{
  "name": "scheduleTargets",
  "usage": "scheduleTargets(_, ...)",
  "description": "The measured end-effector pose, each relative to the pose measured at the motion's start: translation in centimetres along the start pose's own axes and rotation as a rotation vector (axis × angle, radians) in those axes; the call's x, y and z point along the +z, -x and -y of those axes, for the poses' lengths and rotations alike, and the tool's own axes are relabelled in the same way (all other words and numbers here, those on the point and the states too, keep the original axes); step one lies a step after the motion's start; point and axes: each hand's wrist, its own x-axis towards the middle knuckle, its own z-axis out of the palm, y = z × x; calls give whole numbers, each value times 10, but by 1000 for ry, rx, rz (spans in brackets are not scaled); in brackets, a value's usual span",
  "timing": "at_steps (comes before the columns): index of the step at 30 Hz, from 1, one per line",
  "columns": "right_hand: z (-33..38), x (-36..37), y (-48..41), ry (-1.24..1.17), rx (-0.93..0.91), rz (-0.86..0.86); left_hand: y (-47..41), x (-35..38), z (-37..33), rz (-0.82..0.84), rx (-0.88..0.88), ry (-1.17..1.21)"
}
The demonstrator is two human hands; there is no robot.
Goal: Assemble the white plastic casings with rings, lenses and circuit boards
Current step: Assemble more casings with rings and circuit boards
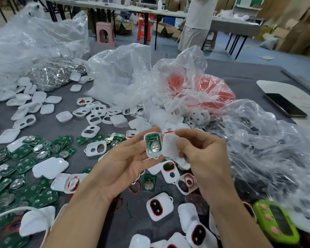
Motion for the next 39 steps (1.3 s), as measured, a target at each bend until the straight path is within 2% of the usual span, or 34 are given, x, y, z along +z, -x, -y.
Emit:
scheduleTargets(3,-8,12,6,187,-47,-175,-1,4,4,-14,8,18)
scheduleTargets(5,-10,17,7,271,-62,-230,-3,6,7,-30,12,42)
scheduleTargets(7,-9,19,8,315,-46,-210,-5,6,9,-45,13,46)
scheduleTargets(11,-4,19,11,412,-32,-51,-8,3,13,-63,4,42)
scheduleTargets(16,-3,13,9,447,-44,15,-8,4,14,-64,-4,89)
scheduleTargets(23,-2,6,5,323,-72,-166,-7,7,13,-94,3,104)
scheduleTargets(30,-2,13,10,381,-169,-16,-5,9,13,-84,42,42)
scheduleTargets(35,-3,16,11,482,-242,-61,-5,12,14,-113,59,14)
scheduleTargets(37,-3,14,9,440,-212,-117,-5,11,13,-117,58,44)
scheduleTargets(39,-2,5,4,495,-180,-172,-4,11,11,-93,53,88)
